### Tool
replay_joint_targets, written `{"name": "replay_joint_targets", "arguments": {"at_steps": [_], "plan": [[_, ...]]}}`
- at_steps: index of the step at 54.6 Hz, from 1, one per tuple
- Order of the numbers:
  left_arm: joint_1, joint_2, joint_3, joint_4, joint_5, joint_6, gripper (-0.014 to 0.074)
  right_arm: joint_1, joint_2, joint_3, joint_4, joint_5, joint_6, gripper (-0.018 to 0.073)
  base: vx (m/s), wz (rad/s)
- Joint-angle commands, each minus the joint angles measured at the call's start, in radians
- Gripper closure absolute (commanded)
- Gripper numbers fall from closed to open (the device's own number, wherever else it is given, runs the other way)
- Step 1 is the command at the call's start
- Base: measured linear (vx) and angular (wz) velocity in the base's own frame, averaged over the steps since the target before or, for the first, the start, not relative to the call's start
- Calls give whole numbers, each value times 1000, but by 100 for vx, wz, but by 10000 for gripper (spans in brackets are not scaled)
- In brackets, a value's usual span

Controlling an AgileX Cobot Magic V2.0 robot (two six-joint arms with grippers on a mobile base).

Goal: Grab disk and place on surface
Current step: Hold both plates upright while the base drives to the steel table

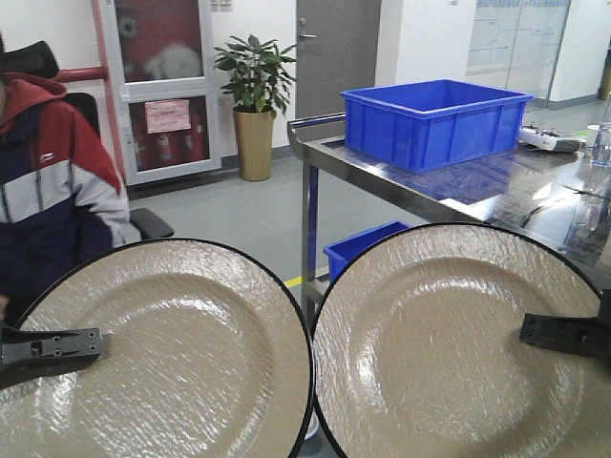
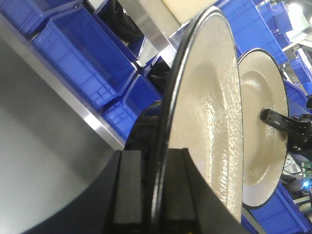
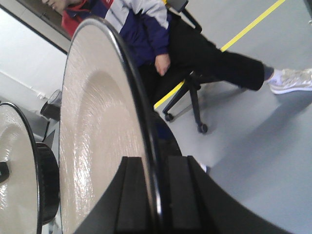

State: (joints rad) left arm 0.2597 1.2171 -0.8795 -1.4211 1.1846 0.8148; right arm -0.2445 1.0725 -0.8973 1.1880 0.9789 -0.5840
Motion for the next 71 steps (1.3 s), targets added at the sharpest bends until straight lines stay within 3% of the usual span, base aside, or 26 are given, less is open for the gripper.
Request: {"name": "replay_joint_targets", "arguments": {"at_steps": [1,71], "plan": [[-5,-29,-33,-148,34,-14,596,-6,-22,-33,123,-16,8,568,48,-19],[-5,-29,-33,-148,33,-14,596,-6,-22,-33,123,-16,8,568,42,-35]]}}
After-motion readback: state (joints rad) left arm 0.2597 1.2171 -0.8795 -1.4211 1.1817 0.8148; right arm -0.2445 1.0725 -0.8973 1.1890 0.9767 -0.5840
